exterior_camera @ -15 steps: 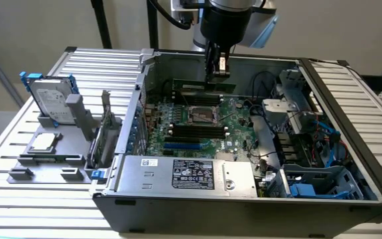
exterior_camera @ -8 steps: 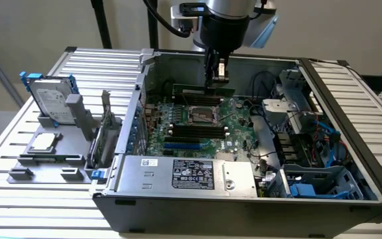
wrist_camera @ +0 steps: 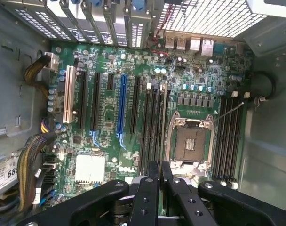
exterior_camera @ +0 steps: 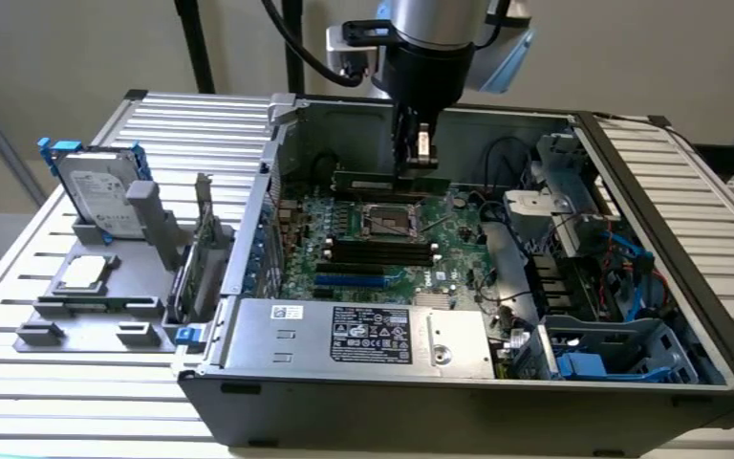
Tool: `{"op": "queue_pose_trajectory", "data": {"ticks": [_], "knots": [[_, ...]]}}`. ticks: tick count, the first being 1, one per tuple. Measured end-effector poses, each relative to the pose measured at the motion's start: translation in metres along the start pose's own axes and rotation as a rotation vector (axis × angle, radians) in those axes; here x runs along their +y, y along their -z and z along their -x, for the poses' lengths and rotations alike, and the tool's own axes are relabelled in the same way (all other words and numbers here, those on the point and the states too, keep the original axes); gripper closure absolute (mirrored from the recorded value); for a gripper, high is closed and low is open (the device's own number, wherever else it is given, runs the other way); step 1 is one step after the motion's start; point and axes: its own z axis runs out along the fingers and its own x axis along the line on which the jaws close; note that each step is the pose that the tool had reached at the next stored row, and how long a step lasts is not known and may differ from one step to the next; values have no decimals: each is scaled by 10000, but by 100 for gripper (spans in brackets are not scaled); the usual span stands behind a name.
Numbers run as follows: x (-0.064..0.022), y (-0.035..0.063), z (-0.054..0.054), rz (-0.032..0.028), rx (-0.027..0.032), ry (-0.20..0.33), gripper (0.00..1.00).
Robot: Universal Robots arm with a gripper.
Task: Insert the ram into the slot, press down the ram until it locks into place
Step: 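Insert the ram into the slot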
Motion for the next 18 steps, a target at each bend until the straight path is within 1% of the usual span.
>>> {"op": "queue_pose_trajectory", "data": {"ticks": [5, 8, 10, 12, 14, 16, 18], "knots": [[30, -67, 10, -106, 113, 4, 87], [39, -102, 16, -181, 215, 7, 87], [45, -124, 20, -219, 293, 10, 87], [50, -146, 23, -232, 381, 9, 87], [50, -177, 24, -236, 451, 9, 87], [49, -213, 23, -235, 481, 10, 87], [49, -248, 21, -234, 496, 8, 87]]}}
